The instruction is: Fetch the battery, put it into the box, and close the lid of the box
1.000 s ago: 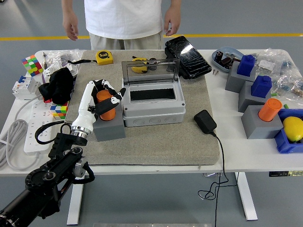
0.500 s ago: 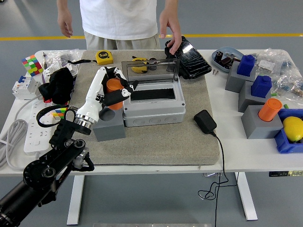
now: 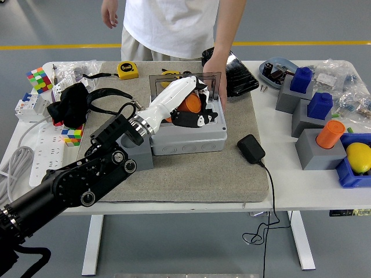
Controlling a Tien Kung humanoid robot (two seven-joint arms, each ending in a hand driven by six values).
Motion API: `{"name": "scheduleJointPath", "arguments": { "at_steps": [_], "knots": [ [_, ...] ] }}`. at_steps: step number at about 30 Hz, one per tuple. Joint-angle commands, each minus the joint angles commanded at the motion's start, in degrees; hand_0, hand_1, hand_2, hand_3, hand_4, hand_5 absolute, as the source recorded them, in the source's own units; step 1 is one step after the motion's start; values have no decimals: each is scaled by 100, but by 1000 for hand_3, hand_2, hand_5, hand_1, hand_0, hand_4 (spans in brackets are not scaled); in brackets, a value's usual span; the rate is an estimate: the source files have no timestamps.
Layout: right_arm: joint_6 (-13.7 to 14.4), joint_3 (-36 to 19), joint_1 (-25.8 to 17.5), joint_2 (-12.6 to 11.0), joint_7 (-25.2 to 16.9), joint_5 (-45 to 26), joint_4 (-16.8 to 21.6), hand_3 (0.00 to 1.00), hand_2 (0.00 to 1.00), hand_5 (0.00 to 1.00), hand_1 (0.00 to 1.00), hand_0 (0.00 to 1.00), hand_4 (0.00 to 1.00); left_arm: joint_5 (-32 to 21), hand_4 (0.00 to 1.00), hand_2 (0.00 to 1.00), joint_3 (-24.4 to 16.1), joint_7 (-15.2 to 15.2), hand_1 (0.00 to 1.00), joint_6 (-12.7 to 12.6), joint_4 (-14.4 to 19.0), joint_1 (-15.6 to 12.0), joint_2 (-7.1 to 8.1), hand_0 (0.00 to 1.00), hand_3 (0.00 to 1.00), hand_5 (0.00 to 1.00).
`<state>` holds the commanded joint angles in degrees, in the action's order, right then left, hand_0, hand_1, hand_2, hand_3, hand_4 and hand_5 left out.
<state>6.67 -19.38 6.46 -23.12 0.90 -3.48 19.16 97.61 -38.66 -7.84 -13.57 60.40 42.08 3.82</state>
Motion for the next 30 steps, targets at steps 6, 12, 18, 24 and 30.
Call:
{"name": "scheduleJointPath", "arguments": {
  "at_steps": [6,12,18,24,30],
  "knots": [
    [3,56,18,7,-1,-9,5,540,565,476,591,563,916,492,854,146,604,563,64,123,-436,506,-243,37,229,2],
    [8,89,34,13,-3,-12,8,541,565,476,591,563,916,509,921,150,925,637,74,107,-875,725,-382,52,244,2],
    [3,152,27,21,3,-38,6,541,565,476,591,563,916,555,978,159,1099,556,88,-9,-1280,932,-382,70,262,2],
    [7,170,34,24,-1,-32,11,541,565,476,591,563,916,271,998,162,1263,376,93,-97,-1626,1101,-382,80,277,2],
    [10,146,27,30,-2,-3,21,540,565,476,591,563,915,151,998,209,1230,219,163,-165,-1761,1096,-382,142,331,45]
  ]
}}
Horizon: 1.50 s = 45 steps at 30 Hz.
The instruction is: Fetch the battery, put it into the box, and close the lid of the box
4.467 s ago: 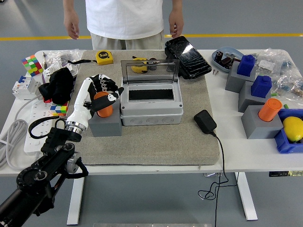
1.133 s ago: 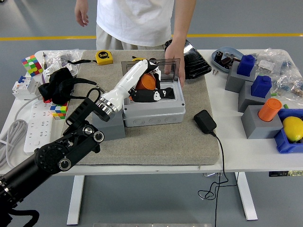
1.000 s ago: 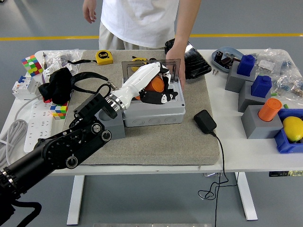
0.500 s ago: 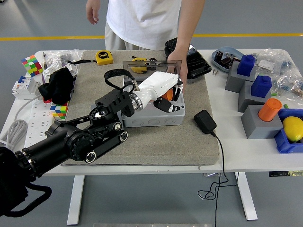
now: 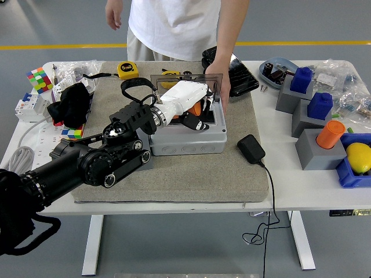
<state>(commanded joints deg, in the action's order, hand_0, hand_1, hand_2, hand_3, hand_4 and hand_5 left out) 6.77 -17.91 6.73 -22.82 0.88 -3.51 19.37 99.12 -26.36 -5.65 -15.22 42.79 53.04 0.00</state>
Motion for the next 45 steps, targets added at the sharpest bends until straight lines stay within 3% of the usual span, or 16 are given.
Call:
{"name": "scheduleJointPath", "arguments": {
  "at_steps": [1,2,7,8,13,14,19,25,26,31,32,37,38,43,44,45],
  "knots": [
    [1,2,2,-1,0,-1,0,540,565,476,591,563,915,-12,998,209,-9,-21,163,-6,-3,-1,0,142,331,45],
    [0,0,3,-1,1,0,0,540,565,476,591,563,915,-25,998,291,-17,-46,300,-10,-2,-6,0,218,387,76],
    [0,-29,-4,6,1,5,-2,540,565,476,591,563,915,-25,998,291,-44,-105,300,-18,14,-37,0,218,387,76],
    [1,-33,-4,7,1,5,-2,541,565,475,591,562,915,-10,998,570,-45,-95,599,-12,13,-41,0,423,663,132],
    [3,-54,-3,6,-2,19,-1,541,565,475,591,562,915,-17,998,570,-38,-88,599,16,-3,-55,0,423,663,132],
    [3,-54,-2,7,-2,19,-1,541,565,475,590,563,916,-12,998,636,-34,-85,628,18,-5,-58,0,473,685,137],
    [3,-73,-4,13,-4,35,3,541,565,475,590,563,916,-11,998,636,-37,-79,628,27,2,-68,0,473,685,137],
    [6,-104,-13,11,-7,45,3,541,565,475,591,563,915,-54,998,638,-199,-151,628,1,224,-146,0,478,689,134],
    [6,-110,-16,12,-6,47,2,540,565,475,591,563,915,-93,998,539,-245,-245,547,-56,287,-170,0,393,671,154],
    [2,-110,-26,13,-4,37,-3,540,565,475,591,563,915,-286,998,539,-576,-710,547,-352,536,-256,0,393,671,154],
    [1,-114,-28,14,-5,38,-2,541,565,475,591,563,915,-307,998,493,-656,-754,513,-385,561,-264,0,403,596,286],
    [0,-107,-22,18,-5,37,-1,541,565,475,591,563,915,-273,998,493,-1044,-710,513,-429,536,-244,0,403,596,286],
    [1,-109,-19,19,-5,41,0,541,565,475,591,563,915,-244,998,715,-1106,-646,744,-408,498,-232,0,729,737,333],
    [5,-112,-13,16,-7,48,5,541,565,475,591,563,915,-117,998,715,-1254,-218,744,-214,309,-178,0,729,737,333],
    [4,-105,-12,15,-6,45,5,541,564,475,591,562,915,-106,998,795,-1248,-139,817,-171,267,-167,0,794,806,389],
    [4,-100,-10,14,-4,44,4,541,564,475,591,562,915,-104,998,795,-1239,-100,817,-148,237,-160,0,794,806,389]
  ]
}}
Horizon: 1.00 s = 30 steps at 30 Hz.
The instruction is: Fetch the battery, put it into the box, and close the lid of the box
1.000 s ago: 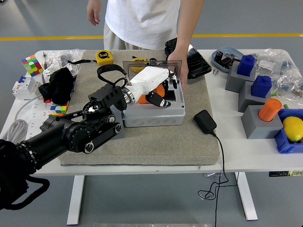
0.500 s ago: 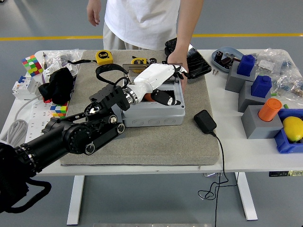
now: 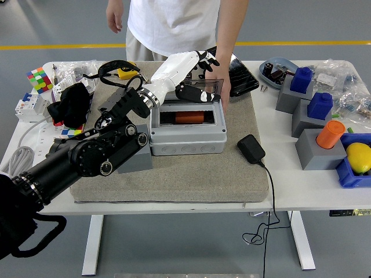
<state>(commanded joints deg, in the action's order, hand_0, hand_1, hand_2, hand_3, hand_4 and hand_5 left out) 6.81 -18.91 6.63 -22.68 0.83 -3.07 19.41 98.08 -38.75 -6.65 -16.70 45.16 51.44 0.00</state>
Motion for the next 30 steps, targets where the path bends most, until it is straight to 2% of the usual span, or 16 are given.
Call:
{"name": "scheduleJointPath", "arguments": {
  "at_steps": [7,13,16,17,22,23,30],
  "knots": [
    [-2,-25,-4,-4,2,5,0,540,565,476,591,562,914,-40,998,791,149,265,811,170,-138,-22,0,785,803,402],
    [1,-92,-17,-23,1,57,11,541,564,476,591,562,914,-93,998,766,216,439,781,274,95,-175,0,747,784,428],
    [3,-163,-30,-28,0,102,13,541,564,476,591,562,914,-124,998,766,157,558,781,338,306,-371,0,747,784,428],
    [5,-195,-36,-27,-2,115,12,541,564,475,591,562,914,-127,998,746,134,568,750,343,379,-430,4,701,773,427],
    [6,-252,-60,-38,-2,176,20,541,564,475,591,562,914,-107,998,746,37,640,750,350,891,-787,160,701,773,427],
    [7,-249,-55,-43,-1,178,20,541,564,475,590,562,914,-108,998,733,14,657,725,346,1011,-873,184,680,762,425],
    [9,-268,-43,-48,-3,204,26,541,564,475,590,562,914,-71,998,734,-53,753,717,352,1708,-1462,242,666,757,419]
  ]
}}
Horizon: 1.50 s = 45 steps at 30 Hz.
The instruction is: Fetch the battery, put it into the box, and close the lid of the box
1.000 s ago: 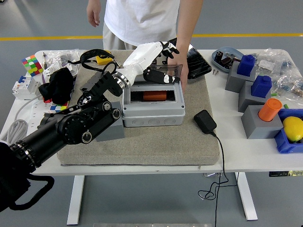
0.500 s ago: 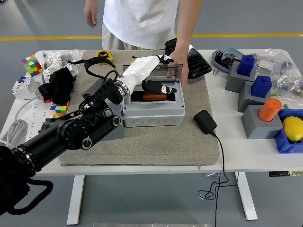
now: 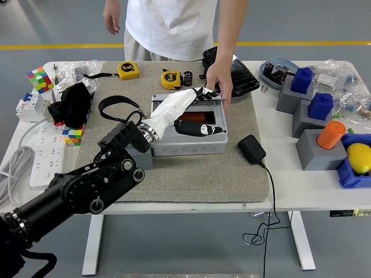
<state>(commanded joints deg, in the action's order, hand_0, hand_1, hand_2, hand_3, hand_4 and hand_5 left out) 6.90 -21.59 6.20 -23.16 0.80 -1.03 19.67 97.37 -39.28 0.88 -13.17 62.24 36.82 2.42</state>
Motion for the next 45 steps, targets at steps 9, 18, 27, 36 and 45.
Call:
{"name": "scheduleJointPath", "arguments": {
  "at_steps": [9,18,27,36,45],
  "knots": [
    [2,51,13,-9,-2,7,4,541,564,474,590,562,913,-29,998,729,18,43,714,10,520,-513,120,653,756,414],
    [-2,28,-24,1,0,-20,-9,541,564,474,590,562,914,-725,998,716,-842,-390,706,-184,1193,-1190,232,640,743,399],
    [-17,72,-38,-8,7,-129,-50,540,564,475,590,562,914,-2841,998,681,-2033,-1084,692,-215,1371,-1818,293,634,724,393],
    [-30,69,1,-27,19,-164,-65,540,564,477,590,562,914,-3834,998,660,-2892,-1197,667,-250,1313,-2085,420,614,710,389],
    [-35,-12,64,-72,36,-151,-62,540,564,476,590,563,914,-3898,998,657,-3476,-1196,657,-282,1339,-2202,453,591,701,387]
  ]
}}
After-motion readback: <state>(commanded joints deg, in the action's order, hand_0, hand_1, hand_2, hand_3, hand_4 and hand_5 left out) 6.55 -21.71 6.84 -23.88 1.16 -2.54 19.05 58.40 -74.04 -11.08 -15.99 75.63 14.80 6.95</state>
